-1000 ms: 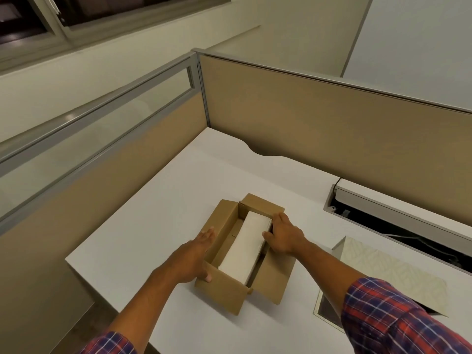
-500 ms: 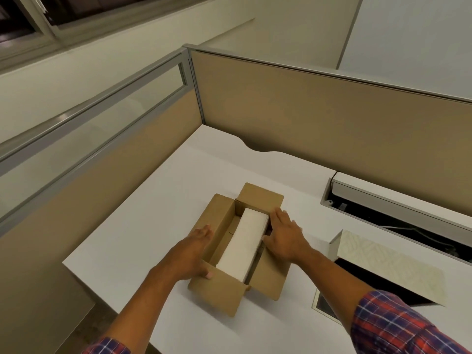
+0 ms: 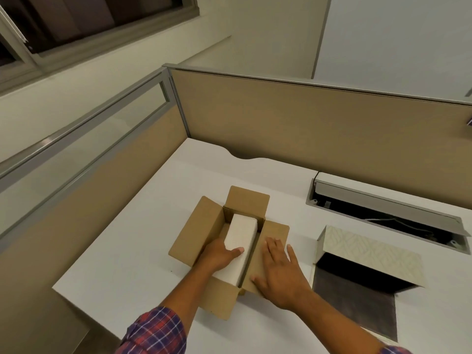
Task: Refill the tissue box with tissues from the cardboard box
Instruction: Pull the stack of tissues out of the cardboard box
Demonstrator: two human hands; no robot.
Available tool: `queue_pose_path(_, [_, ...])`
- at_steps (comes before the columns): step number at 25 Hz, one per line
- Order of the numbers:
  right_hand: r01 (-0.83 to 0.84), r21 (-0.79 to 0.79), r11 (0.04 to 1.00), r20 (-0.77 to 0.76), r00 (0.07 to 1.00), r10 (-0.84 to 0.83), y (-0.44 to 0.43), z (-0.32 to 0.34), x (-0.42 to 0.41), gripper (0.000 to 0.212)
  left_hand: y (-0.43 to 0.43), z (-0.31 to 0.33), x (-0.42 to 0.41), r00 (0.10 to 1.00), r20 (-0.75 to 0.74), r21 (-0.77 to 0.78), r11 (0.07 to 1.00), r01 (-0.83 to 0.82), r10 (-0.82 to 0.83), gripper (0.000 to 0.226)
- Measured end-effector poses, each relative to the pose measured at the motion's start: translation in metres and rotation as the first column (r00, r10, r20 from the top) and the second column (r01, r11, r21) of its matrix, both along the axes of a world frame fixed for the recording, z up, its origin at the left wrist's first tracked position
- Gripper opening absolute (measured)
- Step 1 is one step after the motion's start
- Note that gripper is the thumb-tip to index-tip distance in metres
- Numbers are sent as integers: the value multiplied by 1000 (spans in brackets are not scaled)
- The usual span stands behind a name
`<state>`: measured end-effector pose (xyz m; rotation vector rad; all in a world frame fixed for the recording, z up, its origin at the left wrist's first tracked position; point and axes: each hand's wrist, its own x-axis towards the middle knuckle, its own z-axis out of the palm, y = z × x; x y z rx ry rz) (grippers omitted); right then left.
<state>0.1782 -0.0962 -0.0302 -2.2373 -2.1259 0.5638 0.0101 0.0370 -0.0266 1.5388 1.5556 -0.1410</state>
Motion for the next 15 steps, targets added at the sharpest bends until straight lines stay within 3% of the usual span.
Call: queue_pose_path(15, [7,-78,997,1,1000,-7,-7,0,-4,90,7,-22,15,985,0,-115,979,-171,172,80])
